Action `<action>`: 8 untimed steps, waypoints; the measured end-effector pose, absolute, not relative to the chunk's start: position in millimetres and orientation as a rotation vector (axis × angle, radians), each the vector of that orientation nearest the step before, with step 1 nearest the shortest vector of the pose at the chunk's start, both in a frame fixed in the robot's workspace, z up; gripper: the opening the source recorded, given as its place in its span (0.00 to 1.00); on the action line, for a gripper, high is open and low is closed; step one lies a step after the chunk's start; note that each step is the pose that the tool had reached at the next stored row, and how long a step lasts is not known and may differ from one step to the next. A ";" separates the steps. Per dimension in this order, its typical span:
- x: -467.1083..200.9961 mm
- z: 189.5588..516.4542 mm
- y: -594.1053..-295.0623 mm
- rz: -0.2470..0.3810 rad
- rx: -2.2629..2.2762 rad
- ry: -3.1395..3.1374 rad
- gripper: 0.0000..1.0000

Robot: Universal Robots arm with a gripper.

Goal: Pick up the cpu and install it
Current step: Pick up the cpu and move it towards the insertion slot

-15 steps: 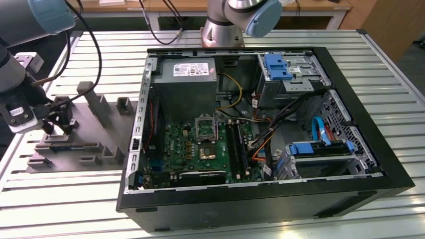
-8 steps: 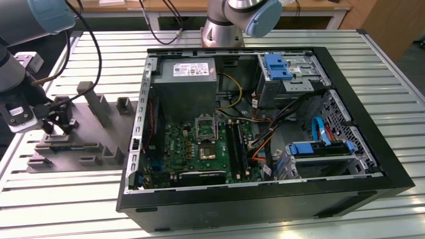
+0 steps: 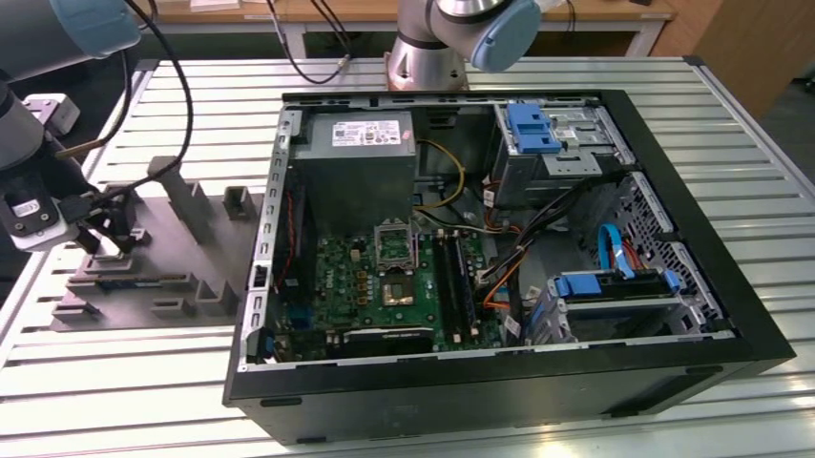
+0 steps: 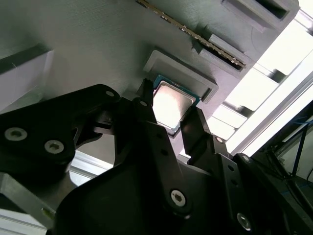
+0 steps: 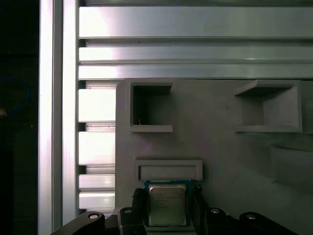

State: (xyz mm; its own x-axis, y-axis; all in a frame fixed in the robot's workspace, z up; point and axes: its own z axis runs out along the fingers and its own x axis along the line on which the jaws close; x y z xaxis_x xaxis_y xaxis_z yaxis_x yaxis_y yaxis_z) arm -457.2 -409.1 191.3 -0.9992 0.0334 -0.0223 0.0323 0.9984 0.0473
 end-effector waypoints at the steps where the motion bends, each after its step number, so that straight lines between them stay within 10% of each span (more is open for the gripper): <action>1: -457.2 192.7 -409.1 0.073 0.051 3.118 0.47; 8: -457.2 195.1 -409.1 0.073 0.051 3.118 0.47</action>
State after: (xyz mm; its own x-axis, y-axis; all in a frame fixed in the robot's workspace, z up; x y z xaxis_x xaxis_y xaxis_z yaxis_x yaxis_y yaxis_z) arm -457.2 -409.1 195.1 -0.9992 0.0334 -0.0217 0.0323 0.9984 0.0470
